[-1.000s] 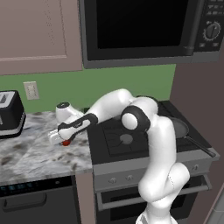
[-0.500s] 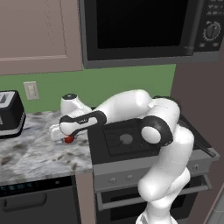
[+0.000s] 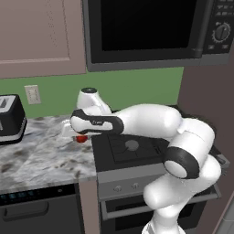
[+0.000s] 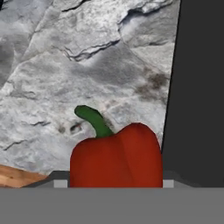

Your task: Put the lemon wedge and bell pepper in the pan. Then turn on the front right burner and set the heat to medium.

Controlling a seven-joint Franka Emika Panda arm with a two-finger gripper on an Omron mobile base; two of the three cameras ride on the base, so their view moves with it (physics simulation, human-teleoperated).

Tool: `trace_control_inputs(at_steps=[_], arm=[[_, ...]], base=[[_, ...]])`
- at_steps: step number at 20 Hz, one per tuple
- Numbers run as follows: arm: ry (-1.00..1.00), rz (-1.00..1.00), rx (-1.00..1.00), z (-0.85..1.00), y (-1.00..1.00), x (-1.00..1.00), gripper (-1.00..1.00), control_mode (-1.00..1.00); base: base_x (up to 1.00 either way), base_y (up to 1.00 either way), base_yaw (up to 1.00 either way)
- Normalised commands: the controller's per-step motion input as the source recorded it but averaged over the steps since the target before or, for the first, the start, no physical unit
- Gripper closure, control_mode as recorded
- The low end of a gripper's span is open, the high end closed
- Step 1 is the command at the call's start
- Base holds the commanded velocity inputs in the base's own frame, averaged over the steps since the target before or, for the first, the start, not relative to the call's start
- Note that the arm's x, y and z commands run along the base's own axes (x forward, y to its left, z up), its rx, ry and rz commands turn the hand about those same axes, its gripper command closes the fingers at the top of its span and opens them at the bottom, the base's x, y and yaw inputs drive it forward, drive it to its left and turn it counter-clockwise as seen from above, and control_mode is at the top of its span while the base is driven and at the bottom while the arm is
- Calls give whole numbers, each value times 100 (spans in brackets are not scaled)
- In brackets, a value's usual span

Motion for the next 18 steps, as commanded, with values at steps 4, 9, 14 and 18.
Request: trace_control_inputs(at_steps=[4, 9, 14, 18], arm=[[0, -8, 4, 43, -76, -20, 100, -100], [0, -6, 1, 14, -75, -18, 100, -100], [0, -2, 0, 0, -76, -6, 100, -100], [0, 0, -2, 0, -74, 0, 100, -100]], base=[[0, 0, 0], [0, 0, 0], [0, 0, 0], [0, 0, 0]])
